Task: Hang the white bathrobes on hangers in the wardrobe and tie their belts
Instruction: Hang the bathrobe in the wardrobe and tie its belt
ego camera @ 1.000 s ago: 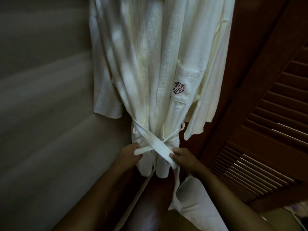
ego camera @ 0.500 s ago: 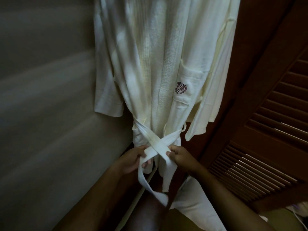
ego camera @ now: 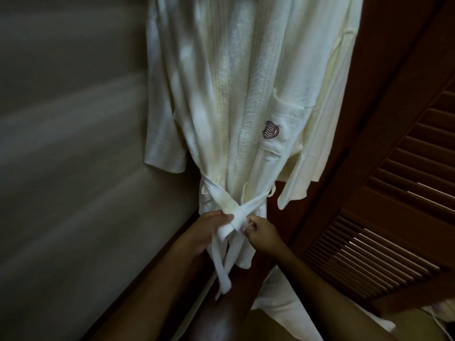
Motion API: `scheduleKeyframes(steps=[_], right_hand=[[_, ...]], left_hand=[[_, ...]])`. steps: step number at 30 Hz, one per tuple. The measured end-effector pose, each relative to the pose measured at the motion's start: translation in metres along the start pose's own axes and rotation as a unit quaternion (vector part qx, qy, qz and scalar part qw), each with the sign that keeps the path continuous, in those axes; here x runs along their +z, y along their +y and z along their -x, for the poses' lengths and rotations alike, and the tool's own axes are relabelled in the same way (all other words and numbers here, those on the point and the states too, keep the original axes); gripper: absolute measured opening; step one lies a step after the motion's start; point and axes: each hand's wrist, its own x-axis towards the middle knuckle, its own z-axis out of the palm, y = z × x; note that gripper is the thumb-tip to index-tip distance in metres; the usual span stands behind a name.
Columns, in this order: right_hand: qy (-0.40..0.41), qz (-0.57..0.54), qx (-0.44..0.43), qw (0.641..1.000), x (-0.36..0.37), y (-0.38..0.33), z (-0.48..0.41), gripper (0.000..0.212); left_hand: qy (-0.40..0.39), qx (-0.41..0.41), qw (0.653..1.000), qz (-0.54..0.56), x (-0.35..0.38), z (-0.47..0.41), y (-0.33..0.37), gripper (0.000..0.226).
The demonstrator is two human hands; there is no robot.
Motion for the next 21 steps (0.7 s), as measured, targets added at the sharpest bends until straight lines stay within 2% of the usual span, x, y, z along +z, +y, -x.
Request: scheduleKeyframes(steps=[2, 3, 5, 8, 10, 12, 13, 14, 15, 16, 17, 18, 20, 21], right_hand=[[-0.002, -0.138, 0.043, 0.989, 0.008, -0.005, -0.003, 0.017], [-0.018, -0.222, 0.076, 0.972, 0.011, -0.01, -0.004, 0.017], [-0.045, -0.371, 0.131, 0.918, 0.015, -0.017, -0.009, 0.021], [-0.054, -0.556, 0.192, 0.807, 0.015, -0.019, -0.016, 0.039], [-0.05, -0.605, 0.207, 0.767, 0.009, -0.018, -0.018, 0.039], [-0.047, -0.621, 0.189, 0.759, 0.002, -0.017, -0.017, 0.033], [-0.051, -0.622, 0.179, 0.761, 0.0, -0.014, -0.018, 0.033], [-0.061, -0.603, 0.16, 0.779, -0.003, -0.011, -0.02, 0.035], [-0.077, -0.549, 0.129, 0.822, -0.006, -0.009, -0.019, 0.038], [-0.095, -0.445, 0.092, 0.886, -0.01, -0.005, -0.018, 0.038], [-0.121, -0.314, 0.042, 0.941, -0.012, -0.002, -0.015, 0.033], [-0.143, -0.173, -0.001, 0.974, -0.014, 0.001, -0.014, 0.025], [-0.15, 0.026, -0.071, 0.986, -0.013, 0.013, -0.013, 0.006], [-0.113, 0.078, -0.095, 0.986, -0.012, 0.019, -0.015, 0.02]], left_hand=[[0.022, -0.003, 1.0, 0.008, 0.003, 0.0, 0.0, 0.03], [0.028, -0.001, 0.999, 0.016, 0.005, 0.001, -0.001, 0.031], [0.016, 0.001, 0.999, 0.033, 0.008, 0.008, 0.002, 0.032], [0.015, -0.006, 0.999, 0.04, 0.007, 0.005, -0.004, 0.023], [0.053, -0.008, 0.998, 0.025, 0.012, 0.001, -0.008, 0.024], [0.115, -0.006, 0.993, -0.011, 0.016, -0.004, -0.014, 0.013], [0.12, -0.003, 0.993, -0.017, 0.018, -0.003, -0.015, 0.009], [0.105, -0.005, 0.994, -0.008, 0.02, -0.002, -0.014, 0.008], [0.09, -0.008, 0.996, 0.0, 0.019, -0.002, -0.011, 0.016], [0.093, -0.007, 0.996, -0.004, 0.016, -0.005, -0.011, 0.031], [0.086, -0.004, 0.996, -0.013, 0.014, -0.006, -0.01, 0.046], [0.069, 0.001, 0.998, -0.009, 0.012, -0.008, -0.009, 0.052], [0.04, 0.003, 0.999, -0.01, 0.009, -0.01, -0.008, 0.043], [0.035, -0.003, 0.999, -0.021, 0.009, -0.008, -0.006, 0.036]])
